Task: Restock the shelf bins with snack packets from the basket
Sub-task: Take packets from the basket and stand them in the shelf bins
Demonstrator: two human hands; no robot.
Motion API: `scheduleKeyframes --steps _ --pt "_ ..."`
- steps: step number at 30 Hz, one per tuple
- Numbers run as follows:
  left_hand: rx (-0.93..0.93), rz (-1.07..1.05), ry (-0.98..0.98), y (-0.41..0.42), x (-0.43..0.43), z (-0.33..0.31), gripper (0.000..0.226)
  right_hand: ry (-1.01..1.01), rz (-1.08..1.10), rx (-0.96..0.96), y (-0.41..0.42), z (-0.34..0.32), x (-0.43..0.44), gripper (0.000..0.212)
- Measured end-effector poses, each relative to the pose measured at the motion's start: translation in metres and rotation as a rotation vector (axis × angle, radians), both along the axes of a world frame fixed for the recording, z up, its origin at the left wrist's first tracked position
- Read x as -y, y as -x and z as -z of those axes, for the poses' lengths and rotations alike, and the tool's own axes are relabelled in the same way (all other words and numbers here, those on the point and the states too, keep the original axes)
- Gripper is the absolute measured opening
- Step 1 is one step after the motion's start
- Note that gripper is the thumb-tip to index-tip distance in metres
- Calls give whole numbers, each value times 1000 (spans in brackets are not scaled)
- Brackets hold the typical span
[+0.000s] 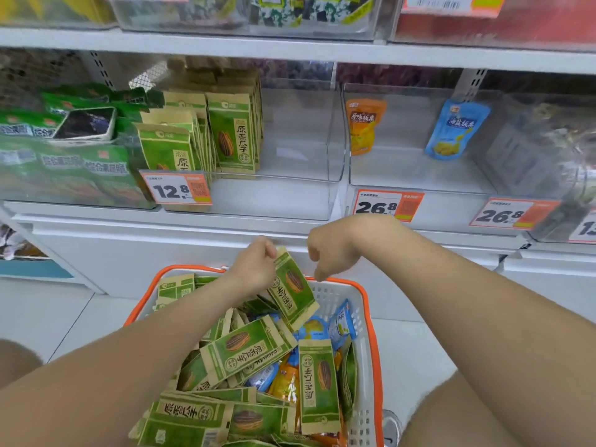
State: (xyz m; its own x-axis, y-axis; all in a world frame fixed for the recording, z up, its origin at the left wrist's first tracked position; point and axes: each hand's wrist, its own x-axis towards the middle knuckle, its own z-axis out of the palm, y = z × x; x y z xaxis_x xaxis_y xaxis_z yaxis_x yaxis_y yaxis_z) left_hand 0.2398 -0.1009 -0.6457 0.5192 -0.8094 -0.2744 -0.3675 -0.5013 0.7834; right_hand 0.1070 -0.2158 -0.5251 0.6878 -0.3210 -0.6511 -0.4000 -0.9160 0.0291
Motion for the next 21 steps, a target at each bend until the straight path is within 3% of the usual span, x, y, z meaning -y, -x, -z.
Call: scheduleKeyframes --steps 3,5,8,10,12,15,17,19,21 --pt "-51 -37 157 -1 -10 -21 26 8 80 29 9 -6 7 59" --pt "-124 -101 303 1 -16 -43 27 -20 119 21 13 -10 9 64" --pt "-187 -223 483 -1 -21 -73 32 -273 251 116 14 -19 10 52" --pt "-219 -336 524 -6 -25 -88 36 -511 396 276 13 -28 7 41" --pt "-193 -467 496 -12 -30 -94 29 -611 493 467 9 -36 3 38" --pt "55 -469 325 -19 -38 -98 16 -555 580 846 -3 -38 -5 44" --pt "123 -395 235 -21 -37 -99 38 -489 547 1081 -11 -36 -10 32" --pt "197 -363 153 -18 -34 -102 60 -256 369 1192 -16 -36 -11 33" --pt "347 -337 125 -11 -31 -112 60 -5 202 1184 -20 -35 -13 42"
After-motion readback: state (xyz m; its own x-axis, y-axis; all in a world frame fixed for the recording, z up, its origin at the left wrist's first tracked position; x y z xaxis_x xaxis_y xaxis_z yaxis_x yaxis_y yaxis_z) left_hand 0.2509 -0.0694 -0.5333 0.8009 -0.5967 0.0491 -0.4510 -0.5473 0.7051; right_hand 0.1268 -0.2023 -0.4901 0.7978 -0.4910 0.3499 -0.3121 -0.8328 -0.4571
